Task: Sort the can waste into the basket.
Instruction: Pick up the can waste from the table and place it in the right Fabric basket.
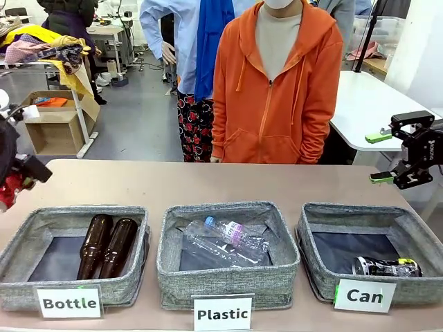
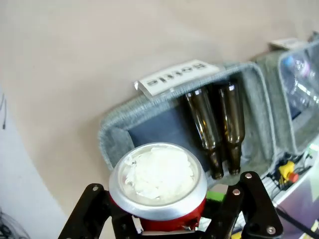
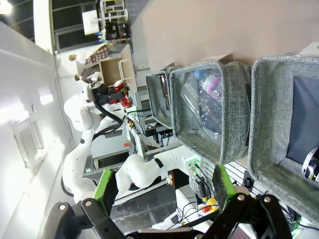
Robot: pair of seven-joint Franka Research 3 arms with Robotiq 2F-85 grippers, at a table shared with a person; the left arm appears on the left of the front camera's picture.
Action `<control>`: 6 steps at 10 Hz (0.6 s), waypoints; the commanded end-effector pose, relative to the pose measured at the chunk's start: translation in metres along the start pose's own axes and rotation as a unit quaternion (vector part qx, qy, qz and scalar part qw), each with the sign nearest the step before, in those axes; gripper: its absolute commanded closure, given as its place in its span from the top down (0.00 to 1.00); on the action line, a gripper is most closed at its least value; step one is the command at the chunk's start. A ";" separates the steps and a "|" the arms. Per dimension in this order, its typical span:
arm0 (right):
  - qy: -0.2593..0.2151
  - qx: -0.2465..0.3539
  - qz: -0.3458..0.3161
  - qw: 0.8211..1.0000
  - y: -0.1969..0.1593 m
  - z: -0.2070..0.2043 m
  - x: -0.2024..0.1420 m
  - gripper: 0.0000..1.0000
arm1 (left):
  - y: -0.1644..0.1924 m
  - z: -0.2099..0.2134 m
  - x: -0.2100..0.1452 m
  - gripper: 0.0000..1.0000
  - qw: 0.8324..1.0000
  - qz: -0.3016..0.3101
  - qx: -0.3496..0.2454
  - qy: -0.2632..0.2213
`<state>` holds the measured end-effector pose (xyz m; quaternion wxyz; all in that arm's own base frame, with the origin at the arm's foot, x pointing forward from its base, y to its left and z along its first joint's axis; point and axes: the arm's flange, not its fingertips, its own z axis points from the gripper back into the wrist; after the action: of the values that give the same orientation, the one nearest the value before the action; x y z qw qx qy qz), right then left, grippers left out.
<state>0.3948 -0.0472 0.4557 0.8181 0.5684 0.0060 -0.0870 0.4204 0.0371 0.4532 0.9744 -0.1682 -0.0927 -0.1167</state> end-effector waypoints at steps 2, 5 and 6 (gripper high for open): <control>0.006 -0.005 -0.002 1.000 0.003 0.004 0.001 1.00 | 0.000 0.000 0.000 0.00 1.000 0.000 0.000 0.000; -0.006 -0.105 0.031 0.994 0.049 0.029 -0.058 1.00 | -0.148 -0.018 0.041 0.00 0.974 -0.203 -0.038 -0.096; -0.005 -0.147 0.034 0.989 0.049 0.049 -0.072 1.00 | -0.209 -0.027 0.061 0.00 0.956 -0.269 -0.036 -0.110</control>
<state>0.3511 -0.0558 0.5108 0.8731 0.4841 -0.0133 -0.0555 0.4077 -0.1320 0.5068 0.9159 -0.1729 -0.1995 -0.3024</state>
